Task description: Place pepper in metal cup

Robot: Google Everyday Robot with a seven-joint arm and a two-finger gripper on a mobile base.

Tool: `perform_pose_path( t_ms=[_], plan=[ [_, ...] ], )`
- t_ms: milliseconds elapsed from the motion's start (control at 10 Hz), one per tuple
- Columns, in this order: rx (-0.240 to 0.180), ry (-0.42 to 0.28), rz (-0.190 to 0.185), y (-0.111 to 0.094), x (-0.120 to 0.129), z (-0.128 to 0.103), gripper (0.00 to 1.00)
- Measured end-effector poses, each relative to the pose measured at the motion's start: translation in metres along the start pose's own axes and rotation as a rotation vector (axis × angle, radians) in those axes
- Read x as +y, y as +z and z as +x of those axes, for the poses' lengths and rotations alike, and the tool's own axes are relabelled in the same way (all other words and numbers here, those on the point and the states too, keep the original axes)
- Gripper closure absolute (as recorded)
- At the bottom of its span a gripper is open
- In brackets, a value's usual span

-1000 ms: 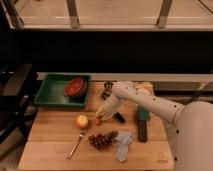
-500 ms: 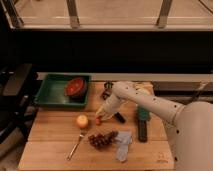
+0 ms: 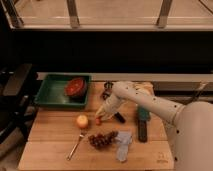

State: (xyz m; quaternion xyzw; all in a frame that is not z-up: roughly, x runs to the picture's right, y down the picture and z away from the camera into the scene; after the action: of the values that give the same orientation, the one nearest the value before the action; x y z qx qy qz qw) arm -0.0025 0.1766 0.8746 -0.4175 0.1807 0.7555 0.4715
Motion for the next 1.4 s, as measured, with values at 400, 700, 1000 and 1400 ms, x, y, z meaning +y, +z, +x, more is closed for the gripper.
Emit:
perform_pose_path(
  t_ms=[400,700,1000,1400],
  plan=[
    [0.001,0.001,0.002,0.001,-0.001,0.000,0.24],
    [0.025,-0.004,0.000,0.010,0.001,-0.002,0.20],
    [0.031,-0.013,-0.004,0.014,0.006,-0.001,0.20],
    [0.033,-0.008,0.004,0.013,0.001,0.000,0.52]
  ],
)
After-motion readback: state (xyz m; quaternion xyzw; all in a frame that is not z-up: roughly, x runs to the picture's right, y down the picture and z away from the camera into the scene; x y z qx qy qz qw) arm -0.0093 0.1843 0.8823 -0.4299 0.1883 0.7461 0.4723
